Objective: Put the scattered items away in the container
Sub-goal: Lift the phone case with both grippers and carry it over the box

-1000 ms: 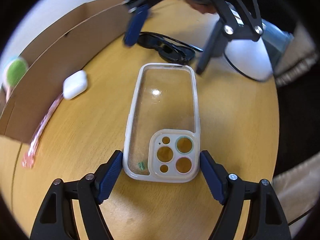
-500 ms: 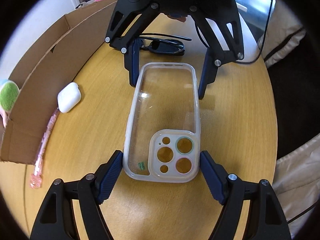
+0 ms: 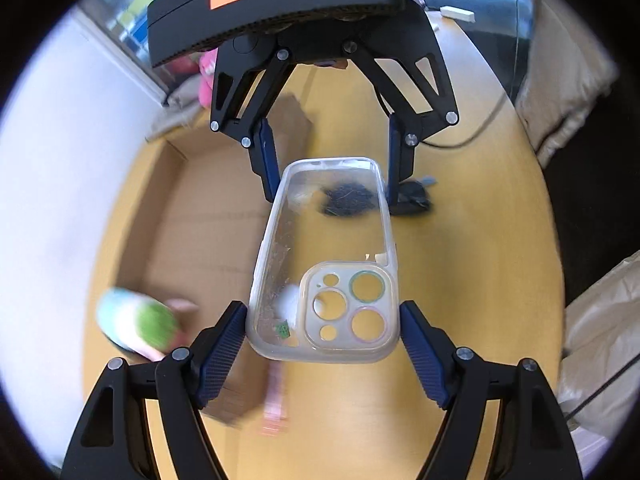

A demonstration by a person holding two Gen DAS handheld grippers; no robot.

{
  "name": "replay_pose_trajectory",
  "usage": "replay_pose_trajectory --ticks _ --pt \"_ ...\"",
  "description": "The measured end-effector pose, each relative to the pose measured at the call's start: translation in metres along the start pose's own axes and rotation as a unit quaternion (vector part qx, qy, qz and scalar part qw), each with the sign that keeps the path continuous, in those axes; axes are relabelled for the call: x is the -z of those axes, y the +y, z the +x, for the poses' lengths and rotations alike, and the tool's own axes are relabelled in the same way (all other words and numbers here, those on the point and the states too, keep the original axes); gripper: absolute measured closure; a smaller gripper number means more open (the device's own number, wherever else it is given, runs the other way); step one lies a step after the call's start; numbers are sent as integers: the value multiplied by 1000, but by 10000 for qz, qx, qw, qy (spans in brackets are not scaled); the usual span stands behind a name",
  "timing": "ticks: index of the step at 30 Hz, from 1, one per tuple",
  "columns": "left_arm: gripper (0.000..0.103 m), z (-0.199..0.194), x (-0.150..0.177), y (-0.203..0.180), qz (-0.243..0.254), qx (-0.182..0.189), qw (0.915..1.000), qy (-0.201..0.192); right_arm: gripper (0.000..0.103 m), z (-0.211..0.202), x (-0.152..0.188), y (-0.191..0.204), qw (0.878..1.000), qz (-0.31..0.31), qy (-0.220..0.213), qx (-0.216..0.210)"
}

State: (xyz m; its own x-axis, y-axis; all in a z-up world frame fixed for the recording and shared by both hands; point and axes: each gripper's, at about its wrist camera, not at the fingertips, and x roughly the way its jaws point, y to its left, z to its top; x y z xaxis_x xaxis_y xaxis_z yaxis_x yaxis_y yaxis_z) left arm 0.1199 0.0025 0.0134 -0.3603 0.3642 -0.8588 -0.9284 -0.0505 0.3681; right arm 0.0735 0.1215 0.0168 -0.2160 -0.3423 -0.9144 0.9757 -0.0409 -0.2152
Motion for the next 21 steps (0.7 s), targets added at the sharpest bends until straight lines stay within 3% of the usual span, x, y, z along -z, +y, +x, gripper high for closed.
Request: replay_pose_trajectory --ticks 5,10,16,21 --pt "26 -27 -33 64 192 -171 9994 -234 20 -57 -32 -46 9990 85 -65 429" --pt "26 -25 -61 113 346 -264 9986 -289 20 -83 -21 -97 9981 122 87 602" --pt "26 6 -79 174 322 -242 9990 -207 20 -68 -4 -164 9984 114 287 472" --pt "26 45 -68 227 167 -37 9998 -52 20 -32 10 -223 9990 82 391 191"
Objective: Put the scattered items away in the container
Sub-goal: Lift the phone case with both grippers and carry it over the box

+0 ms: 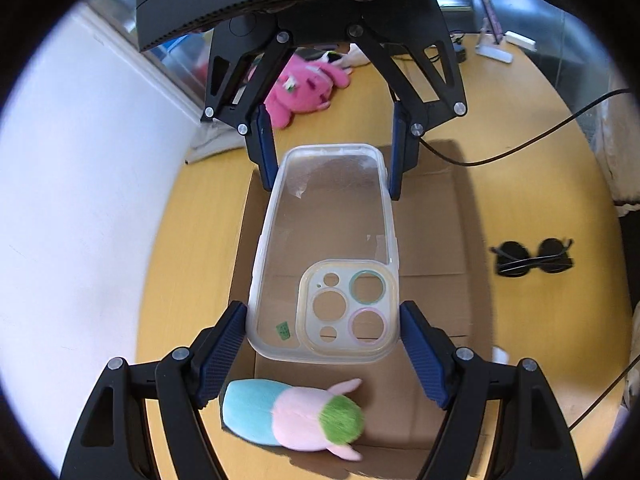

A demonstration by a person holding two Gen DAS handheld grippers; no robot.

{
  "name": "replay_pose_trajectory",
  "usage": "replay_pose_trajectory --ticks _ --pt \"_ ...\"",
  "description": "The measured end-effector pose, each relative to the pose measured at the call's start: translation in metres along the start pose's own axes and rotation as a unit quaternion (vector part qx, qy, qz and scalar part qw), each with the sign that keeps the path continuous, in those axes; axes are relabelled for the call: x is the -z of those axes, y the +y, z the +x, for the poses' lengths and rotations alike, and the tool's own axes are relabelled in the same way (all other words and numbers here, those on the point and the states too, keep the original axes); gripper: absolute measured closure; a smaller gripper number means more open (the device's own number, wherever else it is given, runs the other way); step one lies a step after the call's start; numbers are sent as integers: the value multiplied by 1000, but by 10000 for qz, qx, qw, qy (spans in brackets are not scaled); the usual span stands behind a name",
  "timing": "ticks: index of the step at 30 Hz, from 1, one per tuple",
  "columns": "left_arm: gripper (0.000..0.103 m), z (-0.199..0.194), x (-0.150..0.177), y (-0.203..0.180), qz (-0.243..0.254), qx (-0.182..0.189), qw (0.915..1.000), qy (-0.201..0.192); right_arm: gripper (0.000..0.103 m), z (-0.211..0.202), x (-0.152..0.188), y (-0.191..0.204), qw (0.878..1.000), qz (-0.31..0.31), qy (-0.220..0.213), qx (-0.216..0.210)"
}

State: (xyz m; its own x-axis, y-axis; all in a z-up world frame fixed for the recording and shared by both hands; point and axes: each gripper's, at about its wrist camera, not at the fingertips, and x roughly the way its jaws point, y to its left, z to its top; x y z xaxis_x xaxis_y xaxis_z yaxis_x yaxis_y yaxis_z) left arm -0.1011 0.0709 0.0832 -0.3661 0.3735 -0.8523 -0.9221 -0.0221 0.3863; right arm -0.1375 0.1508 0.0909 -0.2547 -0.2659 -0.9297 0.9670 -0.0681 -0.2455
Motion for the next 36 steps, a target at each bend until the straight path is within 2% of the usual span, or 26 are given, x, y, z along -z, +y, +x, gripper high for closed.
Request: replay_pose_trajectory --ticks 6,11,14,24,28,36 --pt "26 76 22 39 -221 289 9990 267 20 72 14 -53 9994 87 -27 -346" --pt "26 141 42 55 -352 632 9960 522 20 132 26 -75 9979 228 -9 -607" --pt "26 168 48 57 -324 722 9945 684 20 156 30 -84 9971 256 58 -708" --pt "26 218 64 70 -334 871 9879 1237 20 196 27 -108 9965 322 145 -760" --pt "26 231 71 71 -364 920 9838 1496 20 196 23 -113 9968 326 54 -729" --pt "26 237 81 57 -233 829 9820 1682 21 195 18 -100 9989 216 94 -410"
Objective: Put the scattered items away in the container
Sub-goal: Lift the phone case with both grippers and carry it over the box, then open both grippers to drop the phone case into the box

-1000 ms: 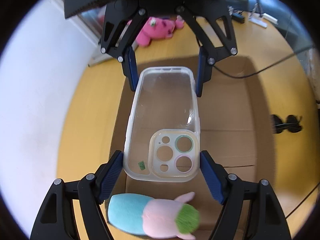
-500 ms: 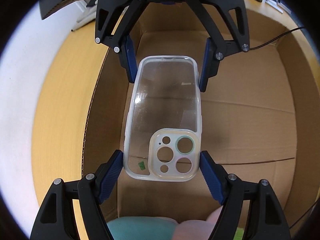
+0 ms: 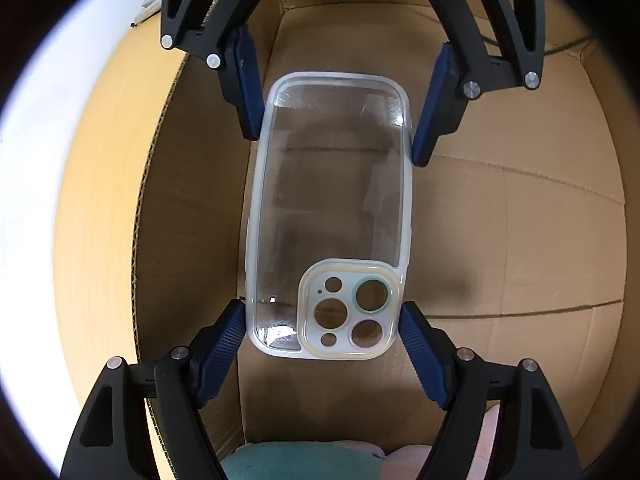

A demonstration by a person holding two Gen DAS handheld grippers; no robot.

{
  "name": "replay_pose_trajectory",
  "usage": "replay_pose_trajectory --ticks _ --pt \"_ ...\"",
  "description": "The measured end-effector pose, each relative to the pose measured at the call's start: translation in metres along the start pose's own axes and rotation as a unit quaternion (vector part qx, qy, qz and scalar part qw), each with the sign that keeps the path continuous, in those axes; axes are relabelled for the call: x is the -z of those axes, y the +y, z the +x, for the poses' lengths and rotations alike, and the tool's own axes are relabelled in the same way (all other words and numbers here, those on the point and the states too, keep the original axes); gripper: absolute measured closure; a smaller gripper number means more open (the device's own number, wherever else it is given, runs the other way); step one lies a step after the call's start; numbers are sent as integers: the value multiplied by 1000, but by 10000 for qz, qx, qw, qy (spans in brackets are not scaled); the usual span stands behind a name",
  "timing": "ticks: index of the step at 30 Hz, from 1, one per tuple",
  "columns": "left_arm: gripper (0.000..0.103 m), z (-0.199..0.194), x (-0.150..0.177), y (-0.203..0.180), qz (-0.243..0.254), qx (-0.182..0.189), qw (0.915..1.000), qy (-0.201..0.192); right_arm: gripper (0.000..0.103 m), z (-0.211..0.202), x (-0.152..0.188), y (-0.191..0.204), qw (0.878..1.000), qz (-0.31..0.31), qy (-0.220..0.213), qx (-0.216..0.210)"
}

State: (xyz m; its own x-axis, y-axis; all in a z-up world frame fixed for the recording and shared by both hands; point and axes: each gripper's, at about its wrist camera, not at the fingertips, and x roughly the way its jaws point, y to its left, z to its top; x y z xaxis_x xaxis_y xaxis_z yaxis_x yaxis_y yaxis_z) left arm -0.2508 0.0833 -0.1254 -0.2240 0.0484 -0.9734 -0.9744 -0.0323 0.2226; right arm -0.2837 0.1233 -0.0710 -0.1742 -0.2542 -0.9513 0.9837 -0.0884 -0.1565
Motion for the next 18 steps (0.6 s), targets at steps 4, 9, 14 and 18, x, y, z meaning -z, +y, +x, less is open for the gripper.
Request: replay_pose_trajectory --ticks 4,9,14,18 --pt "26 0 7 -6 10 -107 9999 19 21 -2 -3 3 10000 47 9 51" --pt "25 2 15 -16 49 -122 9998 124 22 -8 -7 11 10000 15 -17 76" --pt "24 0 26 -26 50 -98 9998 169 22 -11 -12 19 10000 51 -25 29" --pt "24 1 33 -34 32 -170 9994 301 23 -12 -12 23 9999 123 -27 -23"
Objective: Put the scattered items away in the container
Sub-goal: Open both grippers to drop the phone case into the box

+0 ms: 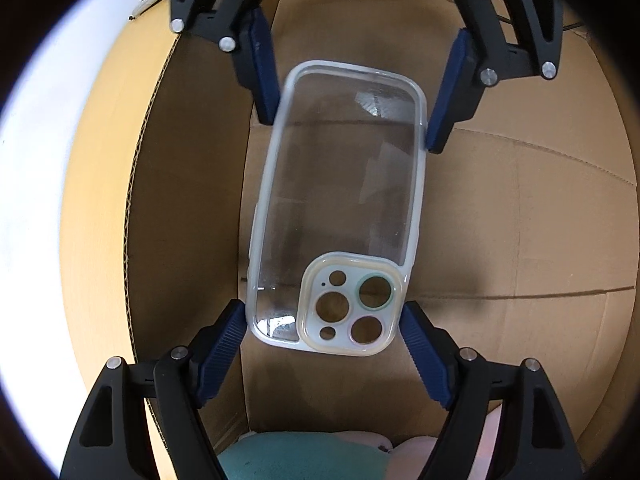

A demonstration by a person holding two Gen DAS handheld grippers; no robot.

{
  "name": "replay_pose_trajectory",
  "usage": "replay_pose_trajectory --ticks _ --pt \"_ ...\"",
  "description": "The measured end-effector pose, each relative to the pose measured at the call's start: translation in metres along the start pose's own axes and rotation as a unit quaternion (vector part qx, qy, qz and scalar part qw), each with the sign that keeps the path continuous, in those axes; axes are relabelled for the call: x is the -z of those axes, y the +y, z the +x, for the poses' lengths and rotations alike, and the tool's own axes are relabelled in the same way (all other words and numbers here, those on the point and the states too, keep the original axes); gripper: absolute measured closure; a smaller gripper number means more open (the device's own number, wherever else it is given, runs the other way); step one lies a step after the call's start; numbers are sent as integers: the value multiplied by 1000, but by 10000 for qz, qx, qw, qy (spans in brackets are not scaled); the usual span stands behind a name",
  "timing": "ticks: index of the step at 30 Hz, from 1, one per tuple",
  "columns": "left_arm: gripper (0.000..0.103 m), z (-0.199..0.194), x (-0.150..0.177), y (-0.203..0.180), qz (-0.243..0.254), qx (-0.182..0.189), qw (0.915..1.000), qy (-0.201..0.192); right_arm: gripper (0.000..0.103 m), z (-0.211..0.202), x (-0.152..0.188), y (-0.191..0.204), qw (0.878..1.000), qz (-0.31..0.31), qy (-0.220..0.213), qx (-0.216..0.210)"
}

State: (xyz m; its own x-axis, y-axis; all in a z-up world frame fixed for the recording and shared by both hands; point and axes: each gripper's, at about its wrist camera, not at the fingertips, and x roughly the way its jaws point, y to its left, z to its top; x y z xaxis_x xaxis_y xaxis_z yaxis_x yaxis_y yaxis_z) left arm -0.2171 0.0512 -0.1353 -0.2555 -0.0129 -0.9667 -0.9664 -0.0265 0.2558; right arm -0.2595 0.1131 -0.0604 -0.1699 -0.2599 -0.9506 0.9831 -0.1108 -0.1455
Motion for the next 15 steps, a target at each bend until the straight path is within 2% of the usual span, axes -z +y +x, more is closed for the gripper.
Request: replay_pose_trajectory --ticks 7,10,12,15 --pt "24 -1 14 -13 -114 17 9998 146 23 -7 -4 9 10000 57 52 -29" --pt "24 -1 14 -12 -150 -16 9997 195 18 -10 -4 17 9998 11 166 58" --pt "25 -6 14 -15 -137 -101 9998 142 15 -18 -4 20 9998 89 136 86" --pt "25 -18 26 -21 -276 -15 9996 76 15 -36 -5 26 9996 225 14 159"
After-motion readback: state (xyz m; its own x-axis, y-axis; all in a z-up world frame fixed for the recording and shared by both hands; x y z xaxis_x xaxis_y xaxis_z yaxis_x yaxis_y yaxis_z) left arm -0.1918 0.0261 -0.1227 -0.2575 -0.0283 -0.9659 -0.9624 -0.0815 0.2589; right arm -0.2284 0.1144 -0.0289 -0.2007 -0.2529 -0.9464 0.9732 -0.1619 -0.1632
